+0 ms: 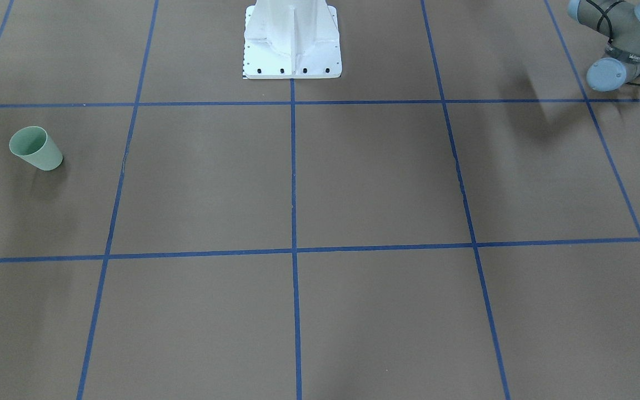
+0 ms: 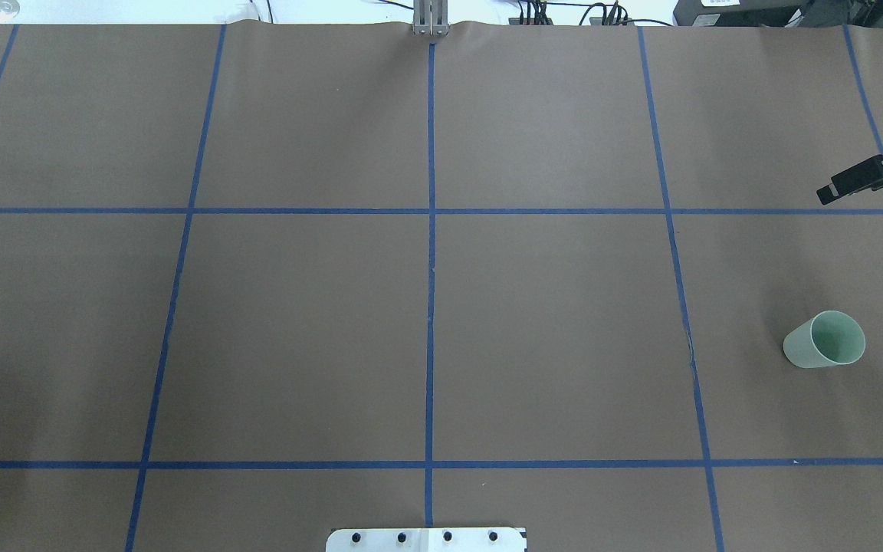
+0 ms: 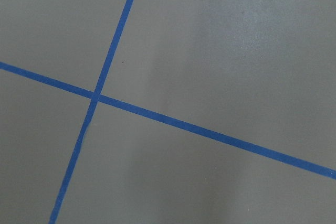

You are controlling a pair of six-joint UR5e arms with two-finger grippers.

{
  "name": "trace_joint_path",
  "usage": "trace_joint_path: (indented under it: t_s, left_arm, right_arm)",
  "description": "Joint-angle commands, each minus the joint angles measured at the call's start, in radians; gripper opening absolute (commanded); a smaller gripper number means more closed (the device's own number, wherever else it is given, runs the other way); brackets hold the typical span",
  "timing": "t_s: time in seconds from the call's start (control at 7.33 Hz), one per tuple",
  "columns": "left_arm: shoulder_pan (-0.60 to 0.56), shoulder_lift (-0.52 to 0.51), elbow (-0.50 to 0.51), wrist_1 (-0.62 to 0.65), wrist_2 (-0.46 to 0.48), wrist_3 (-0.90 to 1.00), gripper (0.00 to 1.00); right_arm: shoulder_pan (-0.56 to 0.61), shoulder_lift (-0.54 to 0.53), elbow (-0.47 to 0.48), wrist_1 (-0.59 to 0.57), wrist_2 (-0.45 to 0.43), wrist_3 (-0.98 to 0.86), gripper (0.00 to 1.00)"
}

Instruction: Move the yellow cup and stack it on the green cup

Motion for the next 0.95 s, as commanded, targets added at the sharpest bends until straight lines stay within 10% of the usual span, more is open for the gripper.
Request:
trace_joint_path:
  t_s: [0.0, 0.27, 0.82]
  left_arm:
    - [0.018, 0.001, 0.004, -0.006, -0.008, -0.002, 0.89]
    - [0.020, 0.001, 0.036, -0.011, -0.005, 0.000, 0.17]
    - [0.023, 0.005, 0.171, -0.098, 0.119, 0.077, 0.00]
  right_arm:
    - [0.000, -0.001, 0.003, 0.001, 0.000, 0.000, 0.99]
    - [0.000, 0.002, 0.005, -0.001, 0.000, 0.000, 0.99]
    - [0.005, 0.027, 0.017, -0.011, 0.007, 0.000, 0.99]
